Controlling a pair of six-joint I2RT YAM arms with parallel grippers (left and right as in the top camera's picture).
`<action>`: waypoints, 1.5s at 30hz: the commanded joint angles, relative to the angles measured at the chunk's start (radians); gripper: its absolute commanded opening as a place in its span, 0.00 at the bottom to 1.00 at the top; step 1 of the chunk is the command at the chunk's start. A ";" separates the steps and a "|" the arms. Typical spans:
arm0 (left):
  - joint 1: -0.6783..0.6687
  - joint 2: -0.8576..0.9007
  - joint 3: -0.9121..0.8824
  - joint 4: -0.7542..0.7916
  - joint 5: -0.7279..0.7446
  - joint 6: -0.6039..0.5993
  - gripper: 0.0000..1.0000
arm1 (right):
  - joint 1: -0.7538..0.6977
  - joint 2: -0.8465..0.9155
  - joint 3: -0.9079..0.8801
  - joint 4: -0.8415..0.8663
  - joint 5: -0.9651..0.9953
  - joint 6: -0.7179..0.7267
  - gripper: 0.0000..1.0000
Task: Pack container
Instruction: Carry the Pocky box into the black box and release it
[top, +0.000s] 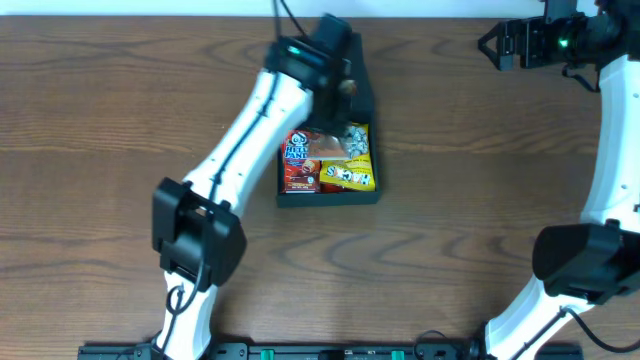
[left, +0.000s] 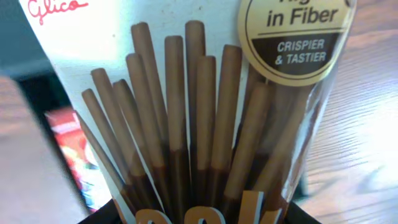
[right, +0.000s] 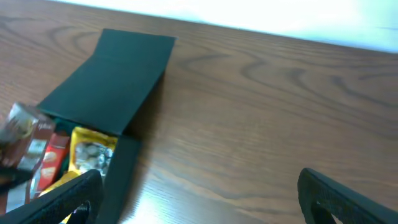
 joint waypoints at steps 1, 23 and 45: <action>-0.035 0.002 0.013 0.001 -0.053 -0.191 0.41 | -0.037 -0.026 0.019 0.003 0.039 0.006 0.99; -0.142 0.142 -0.002 -0.050 -0.183 -0.326 0.43 | -0.216 -0.026 0.019 0.006 -0.056 0.040 0.99; -0.091 0.058 0.105 -0.022 -0.205 -0.078 0.95 | -0.211 -0.026 0.019 -0.007 -0.078 0.039 0.80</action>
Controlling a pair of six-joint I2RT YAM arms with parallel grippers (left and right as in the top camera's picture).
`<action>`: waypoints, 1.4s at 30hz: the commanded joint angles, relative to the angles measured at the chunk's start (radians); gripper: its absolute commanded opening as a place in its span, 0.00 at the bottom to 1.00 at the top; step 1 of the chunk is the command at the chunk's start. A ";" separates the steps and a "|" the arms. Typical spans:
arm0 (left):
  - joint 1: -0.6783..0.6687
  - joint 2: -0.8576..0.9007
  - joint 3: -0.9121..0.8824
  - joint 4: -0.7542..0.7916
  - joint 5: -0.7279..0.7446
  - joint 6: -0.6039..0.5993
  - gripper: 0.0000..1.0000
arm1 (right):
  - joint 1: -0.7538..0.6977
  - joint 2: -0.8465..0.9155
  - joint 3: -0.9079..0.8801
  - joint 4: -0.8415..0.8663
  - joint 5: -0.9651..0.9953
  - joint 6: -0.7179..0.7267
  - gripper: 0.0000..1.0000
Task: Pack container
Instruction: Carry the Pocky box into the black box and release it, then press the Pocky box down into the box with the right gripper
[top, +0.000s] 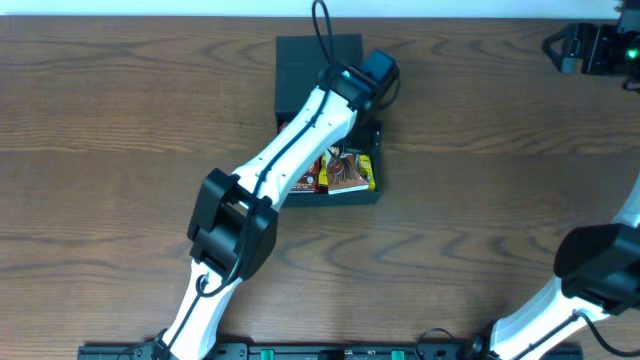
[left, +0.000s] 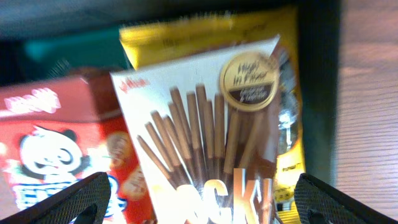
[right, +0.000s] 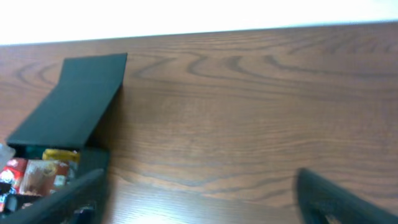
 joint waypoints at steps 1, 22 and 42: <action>0.004 -0.082 0.082 0.000 -0.022 0.079 0.95 | 0.002 -0.026 0.018 -0.015 -0.022 0.008 0.64; 0.738 -0.350 0.213 -0.039 0.236 0.246 0.95 | 0.618 -0.024 -0.422 -0.024 -0.172 -0.192 0.01; 0.782 -0.350 0.213 -0.052 0.299 0.327 0.95 | 0.772 -0.011 -0.734 0.225 -0.003 -0.082 0.01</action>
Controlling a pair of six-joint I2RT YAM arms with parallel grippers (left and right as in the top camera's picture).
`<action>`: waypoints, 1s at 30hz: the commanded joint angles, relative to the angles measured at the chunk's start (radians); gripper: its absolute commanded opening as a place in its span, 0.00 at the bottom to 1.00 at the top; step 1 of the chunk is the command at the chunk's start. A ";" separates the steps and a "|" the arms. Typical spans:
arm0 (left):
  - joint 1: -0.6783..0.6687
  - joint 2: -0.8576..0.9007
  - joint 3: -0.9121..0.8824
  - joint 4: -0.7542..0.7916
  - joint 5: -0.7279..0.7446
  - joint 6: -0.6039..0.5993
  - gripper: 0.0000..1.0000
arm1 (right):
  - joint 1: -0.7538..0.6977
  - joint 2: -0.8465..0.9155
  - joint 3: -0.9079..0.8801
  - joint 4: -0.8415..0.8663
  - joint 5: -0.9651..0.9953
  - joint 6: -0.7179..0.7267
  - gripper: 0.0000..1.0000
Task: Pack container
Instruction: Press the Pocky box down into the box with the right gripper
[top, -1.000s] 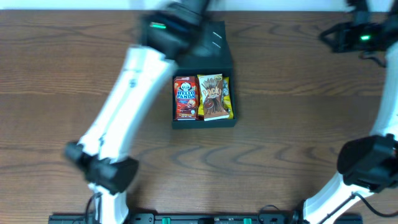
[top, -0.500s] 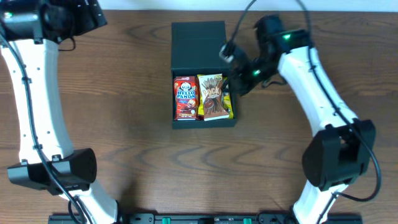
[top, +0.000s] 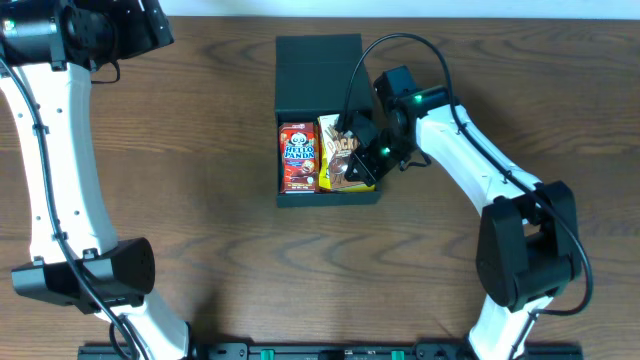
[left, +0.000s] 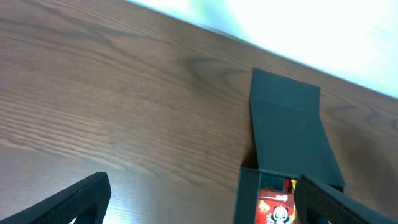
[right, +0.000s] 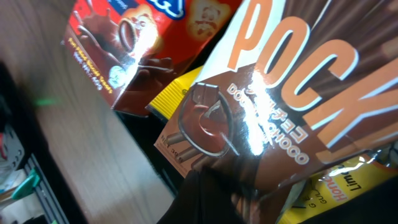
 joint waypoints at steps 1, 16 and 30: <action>0.001 0.005 0.004 -0.006 0.024 0.029 0.95 | 0.003 -0.006 -0.010 0.019 0.036 0.028 0.01; 0.001 0.005 0.004 -0.064 0.026 0.034 0.95 | -0.022 -0.001 0.158 0.091 -0.115 0.029 0.01; 0.000 0.005 0.004 -0.072 0.027 0.033 0.95 | -0.036 0.163 0.176 0.027 -0.035 0.018 0.01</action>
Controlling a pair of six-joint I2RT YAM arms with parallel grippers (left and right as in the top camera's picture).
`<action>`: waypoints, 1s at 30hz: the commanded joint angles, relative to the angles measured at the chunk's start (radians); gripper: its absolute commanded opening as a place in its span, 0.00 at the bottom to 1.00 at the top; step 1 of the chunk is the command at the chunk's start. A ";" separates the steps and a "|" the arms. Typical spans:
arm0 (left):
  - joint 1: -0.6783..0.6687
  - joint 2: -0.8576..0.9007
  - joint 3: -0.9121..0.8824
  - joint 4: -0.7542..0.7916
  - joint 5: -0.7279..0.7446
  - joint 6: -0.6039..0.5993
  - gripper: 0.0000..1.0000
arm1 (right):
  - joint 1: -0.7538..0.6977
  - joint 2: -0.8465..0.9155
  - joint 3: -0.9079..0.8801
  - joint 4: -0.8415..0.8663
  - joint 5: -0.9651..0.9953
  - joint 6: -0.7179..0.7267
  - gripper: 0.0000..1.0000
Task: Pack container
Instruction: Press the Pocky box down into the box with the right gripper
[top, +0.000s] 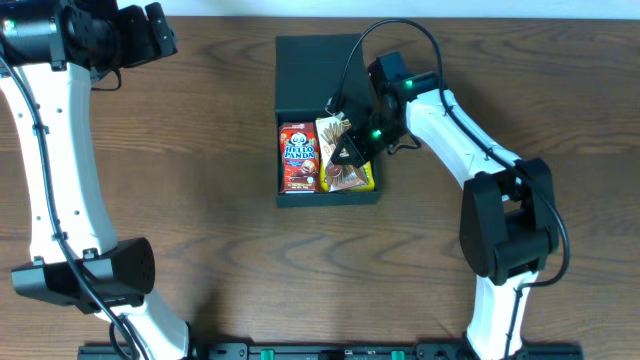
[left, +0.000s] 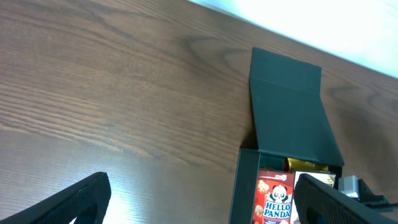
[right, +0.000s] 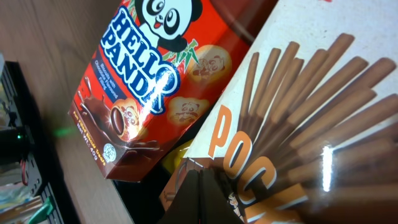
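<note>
The black container (top: 285, 196) sits mid-table with its lid (top: 318, 72) folded back. Inside stand a red Hello Panda box (top: 298, 158) and, to its right, a Pocky box (top: 334, 135) lying tilted over a yellow packet (top: 366, 180). In the right wrist view the Hello Panda box (right: 140, 81) and the Pocky box (right: 298, 106) fill the picture. My right gripper (top: 352, 150) is shut, its joined fingertips (right: 200, 193) pressed against the Pocky box. My left gripper (top: 160, 30) hangs open at the far back left, well away from the container (left: 247, 186).
Bare brown wood table (top: 180, 240) surrounds the container. The right arm's cable (top: 400, 30) loops over the lid. A white wall edge (left: 348, 25) runs along the back of the table.
My right gripper, still shut, has shifted a little toward the back and left along the Pocky box, which now lies more tilted. The left arm has barely moved.
The Pocky box first filled the left wrist view over the container, with the right arm at the far back right. Then it lay in the container under my open left gripper. Later the left arm was at the back left, the shut right gripper against the Pocky box.
</note>
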 joint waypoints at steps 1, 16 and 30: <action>0.000 0.005 0.004 -0.001 0.007 0.018 0.95 | -0.027 0.007 0.035 -0.008 0.077 -0.006 0.01; -0.003 0.006 0.003 0.006 0.007 0.017 0.95 | -0.087 -0.016 0.111 -0.082 0.047 -0.052 0.01; -0.039 0.019 0.002 0.023 0.003 0.017 0.95 | -0.088 -0.019 0.066 -0.128 -0.006 -0.123 0.02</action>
